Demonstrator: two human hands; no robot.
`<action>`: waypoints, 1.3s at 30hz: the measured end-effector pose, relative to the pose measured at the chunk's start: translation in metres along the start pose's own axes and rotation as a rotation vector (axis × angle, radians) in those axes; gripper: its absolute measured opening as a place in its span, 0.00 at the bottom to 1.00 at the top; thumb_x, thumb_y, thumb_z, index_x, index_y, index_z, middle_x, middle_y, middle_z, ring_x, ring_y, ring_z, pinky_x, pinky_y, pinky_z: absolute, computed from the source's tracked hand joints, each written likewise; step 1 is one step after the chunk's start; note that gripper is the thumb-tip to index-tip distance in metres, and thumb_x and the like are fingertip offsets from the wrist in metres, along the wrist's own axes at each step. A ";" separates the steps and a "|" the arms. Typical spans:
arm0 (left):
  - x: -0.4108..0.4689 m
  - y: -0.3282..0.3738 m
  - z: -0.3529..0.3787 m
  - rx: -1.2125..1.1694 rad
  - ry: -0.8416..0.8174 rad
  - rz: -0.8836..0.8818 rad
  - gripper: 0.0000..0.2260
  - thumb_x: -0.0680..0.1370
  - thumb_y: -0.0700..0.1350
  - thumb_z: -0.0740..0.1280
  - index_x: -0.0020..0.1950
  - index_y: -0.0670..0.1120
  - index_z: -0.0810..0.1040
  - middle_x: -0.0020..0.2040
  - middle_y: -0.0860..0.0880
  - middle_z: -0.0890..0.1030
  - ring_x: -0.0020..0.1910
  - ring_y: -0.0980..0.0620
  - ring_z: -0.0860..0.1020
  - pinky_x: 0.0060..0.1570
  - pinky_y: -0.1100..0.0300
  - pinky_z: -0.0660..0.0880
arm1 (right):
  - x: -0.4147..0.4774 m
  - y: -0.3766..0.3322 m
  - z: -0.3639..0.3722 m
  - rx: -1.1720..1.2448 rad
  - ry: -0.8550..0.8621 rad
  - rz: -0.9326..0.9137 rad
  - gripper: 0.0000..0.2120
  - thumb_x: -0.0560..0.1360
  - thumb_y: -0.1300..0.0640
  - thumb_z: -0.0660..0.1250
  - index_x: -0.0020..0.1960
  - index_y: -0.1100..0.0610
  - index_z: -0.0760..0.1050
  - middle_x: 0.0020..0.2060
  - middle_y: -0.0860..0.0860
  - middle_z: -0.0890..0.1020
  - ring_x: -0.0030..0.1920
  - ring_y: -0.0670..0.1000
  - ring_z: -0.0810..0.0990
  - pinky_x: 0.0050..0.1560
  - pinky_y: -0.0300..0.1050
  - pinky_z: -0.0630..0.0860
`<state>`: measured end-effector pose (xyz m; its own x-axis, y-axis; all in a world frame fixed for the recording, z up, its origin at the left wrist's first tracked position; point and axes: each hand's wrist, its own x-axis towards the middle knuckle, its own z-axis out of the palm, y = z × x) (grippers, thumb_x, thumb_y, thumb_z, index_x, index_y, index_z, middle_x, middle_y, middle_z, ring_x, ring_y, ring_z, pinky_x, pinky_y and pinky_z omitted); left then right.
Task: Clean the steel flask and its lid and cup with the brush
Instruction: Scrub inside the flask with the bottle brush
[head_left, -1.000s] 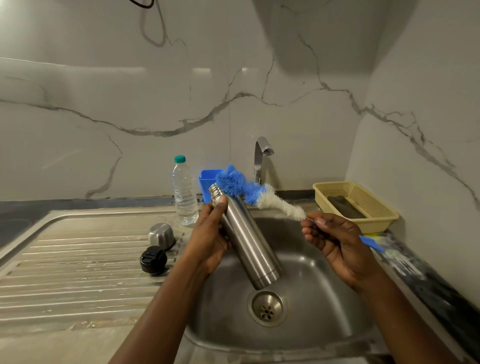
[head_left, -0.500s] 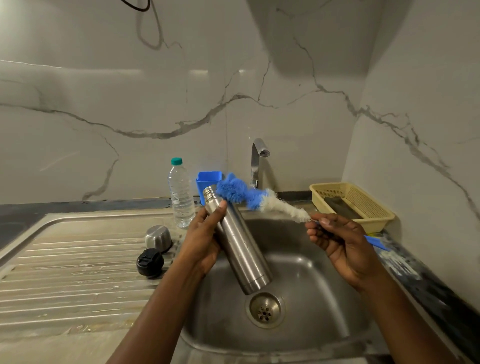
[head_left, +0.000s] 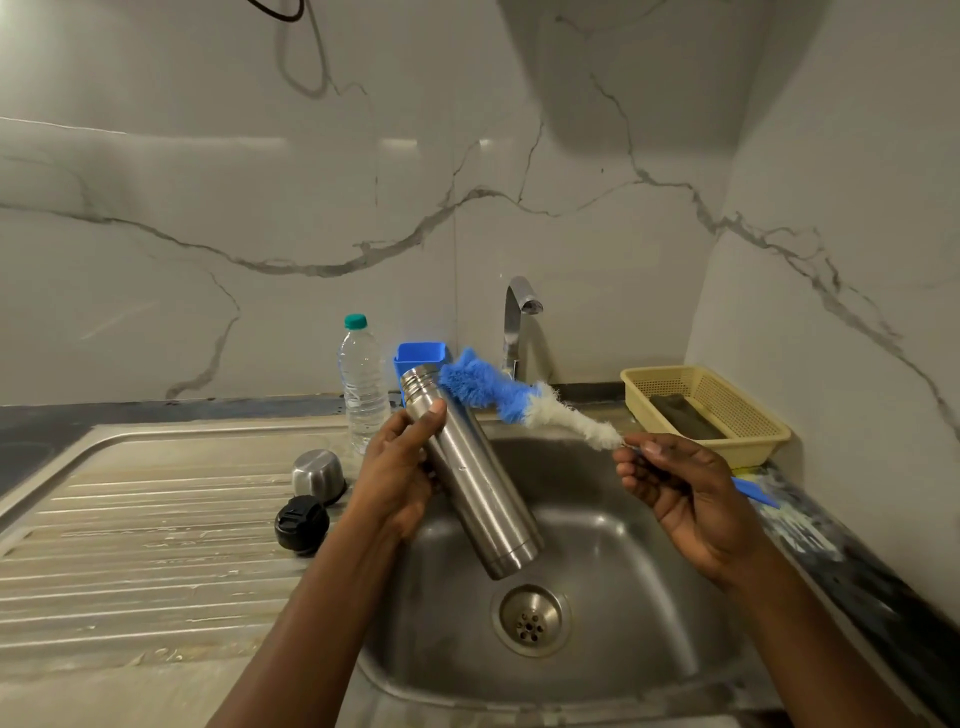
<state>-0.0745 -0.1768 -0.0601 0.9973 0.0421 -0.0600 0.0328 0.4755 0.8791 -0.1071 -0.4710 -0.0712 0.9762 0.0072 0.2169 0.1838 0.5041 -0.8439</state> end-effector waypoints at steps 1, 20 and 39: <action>-0.001 0.000 0.001 -0.010 -0.004 -0.005 0.13 0.80 0.45 0.72 0.64 0.45 0.80 0.58 0.41 0.83 0.57 0.39 0.81 0.66 0.37 0.76 | 0.001 0.003 0.001 -0.001 -0.005 0.010 0.11 0.70 0.61 0.71 0.49 0.63 0.87 0.43 0.62 0.87 0.42 0.53 0.88 0.42 0.42 0.85; 0.002 0.007 -0.002 -0.303 0.074 0.005 0.29 0.75 0.45 0.75 0.74 0.44 0.71 0.66 0.39 0.79 0.64 0.36 0.81 0.46 0.41 0.85 | 0.002 0.001 -0.001 -0.097 -0.110 0.078 0.23 0.61 0.52 0.84 0.52 0.63 0.87 0.45 0.62 0.87 0.43 0.54 0.87 0.44 0.43 0.85; 0.016 0.016 -0.024 -0.458 0.222 0.168 0.20 0.80 0.45 0.74 0.69 0.47 0.73 0.69 0.40 0.78 0.66 0.39 0.80 0.53 0.36 0.84 | -0.001 -0.021 -0.032 -0.116 -0.045 0.058 0.19 0.59 0.53 0.85 0.46 0.61 0.88 0.39 0.60 0.87 0.36 0.52 0.87 0.39 0.42 0.85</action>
<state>-0.0598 -0.1478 -0.0584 0.9469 0.3117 -0.0785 -0.2074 0.7789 0.5919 -0.1087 -0.5096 -0.0692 0.9799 0.0732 0.1854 0.1417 0.3987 -0.9061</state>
